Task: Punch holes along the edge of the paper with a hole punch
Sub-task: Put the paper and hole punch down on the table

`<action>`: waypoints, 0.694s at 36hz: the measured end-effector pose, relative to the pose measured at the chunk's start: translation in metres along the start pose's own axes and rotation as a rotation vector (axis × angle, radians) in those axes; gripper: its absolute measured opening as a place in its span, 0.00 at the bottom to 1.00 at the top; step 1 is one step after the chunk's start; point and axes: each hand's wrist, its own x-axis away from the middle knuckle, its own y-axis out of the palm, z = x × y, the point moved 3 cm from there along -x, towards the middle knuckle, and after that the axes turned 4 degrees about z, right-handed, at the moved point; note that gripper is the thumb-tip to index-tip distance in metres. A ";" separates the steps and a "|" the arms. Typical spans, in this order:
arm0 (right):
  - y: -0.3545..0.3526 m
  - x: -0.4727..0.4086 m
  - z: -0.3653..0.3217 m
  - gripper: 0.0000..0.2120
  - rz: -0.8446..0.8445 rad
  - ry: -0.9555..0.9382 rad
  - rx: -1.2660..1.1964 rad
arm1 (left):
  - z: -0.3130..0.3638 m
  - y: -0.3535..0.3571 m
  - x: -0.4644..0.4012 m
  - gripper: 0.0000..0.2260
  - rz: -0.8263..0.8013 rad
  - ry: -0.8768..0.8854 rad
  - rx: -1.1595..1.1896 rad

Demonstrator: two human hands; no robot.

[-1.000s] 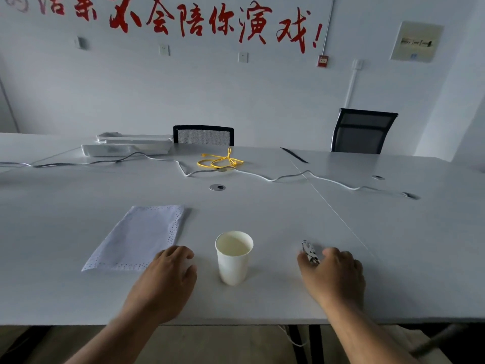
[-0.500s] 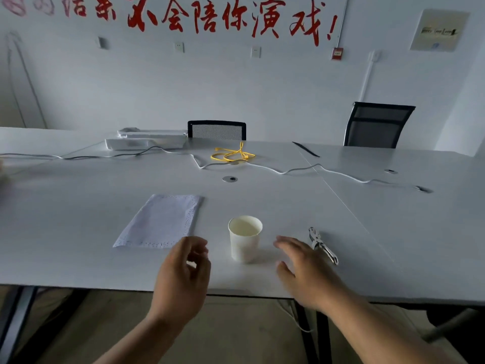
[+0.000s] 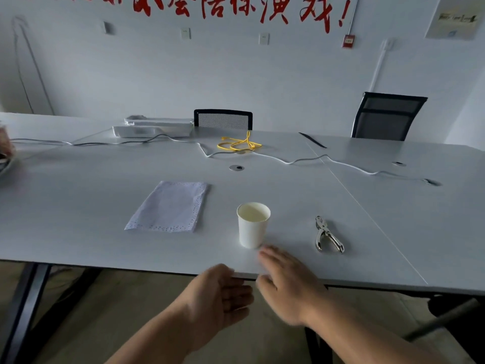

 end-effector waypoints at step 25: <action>0.002 0.003 -0.033 0.31 0.008 -0.132 -0.179 | 0.013 0.003 0.004 0.25 -0.085 -0.030 0.056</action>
